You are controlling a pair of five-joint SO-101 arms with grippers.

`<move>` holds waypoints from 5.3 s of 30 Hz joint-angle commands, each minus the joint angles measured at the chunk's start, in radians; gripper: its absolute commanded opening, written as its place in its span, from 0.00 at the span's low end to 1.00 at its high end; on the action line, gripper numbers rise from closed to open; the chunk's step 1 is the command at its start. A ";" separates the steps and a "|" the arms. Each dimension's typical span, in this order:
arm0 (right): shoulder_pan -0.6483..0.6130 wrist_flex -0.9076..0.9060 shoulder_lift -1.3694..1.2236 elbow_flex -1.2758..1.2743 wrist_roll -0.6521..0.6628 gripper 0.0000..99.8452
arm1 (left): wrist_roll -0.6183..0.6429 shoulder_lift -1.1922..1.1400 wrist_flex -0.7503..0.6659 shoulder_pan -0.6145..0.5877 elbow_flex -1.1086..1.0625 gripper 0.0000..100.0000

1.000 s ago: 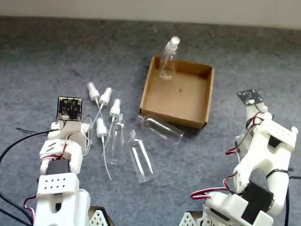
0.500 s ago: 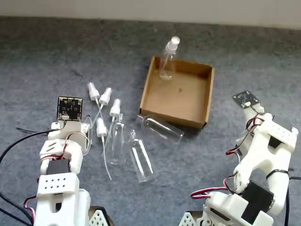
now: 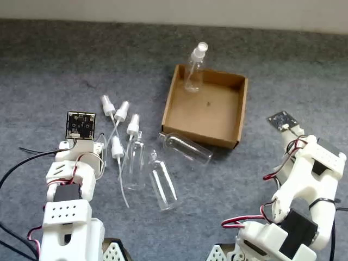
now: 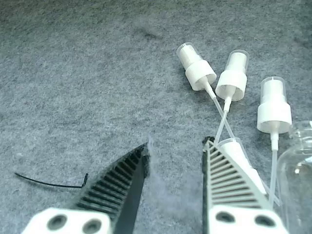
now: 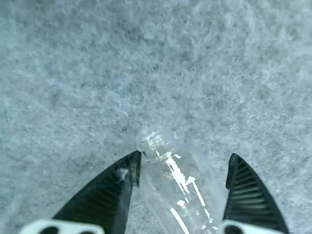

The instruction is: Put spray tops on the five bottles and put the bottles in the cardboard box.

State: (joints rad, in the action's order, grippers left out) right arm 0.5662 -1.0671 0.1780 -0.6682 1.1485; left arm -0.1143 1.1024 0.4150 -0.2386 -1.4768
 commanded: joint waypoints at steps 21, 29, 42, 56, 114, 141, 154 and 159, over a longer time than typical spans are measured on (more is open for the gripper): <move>0.047 -0.076 0.005 -0.104 0.255 0.24 | -0.006 0.019 -0.020 0.010 0.002 0.16; 0.045 -0.074 0.007 -0.104 0.129 0.14 | -0.006 0.019 -0.020 0.010 0.002 0.16; -0.002 0.266 -0.007 -0.035 -0.350 0.00 | -0.006 0.019 -0.020 0.007 0.002 0.16; -0.030 -0.027 -0.453 0.710 -0.586 0.03 | -0.006 0.019 -0.020 0.005 0.002 0.16; -0.110 -0.556 -0.389 0.983 -0.451 0.01 | -0.025 0.019 -0.005 0.007 0.028 0.16; -0.479 -0.237 0.607 -0.018 -0.747 0.01 | 0.276 -1.185 0.482 0.012 1.314 0.21; -0.578 -0.229 0.607 -0.027 -0.747 0.01 | 0.433 -1.725 0.667 0.035 1.922 0.21; -0.584 -0.229 0.607 -0.027 -0.747 0.01 | 0.434 -1.844 0.747 0.056 2.025 0.21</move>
State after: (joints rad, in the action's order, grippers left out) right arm -0.0092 -1.3188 0.7580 -0.7020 0.4104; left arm 0.3061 -0.6989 1.1009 -0.2279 0.4381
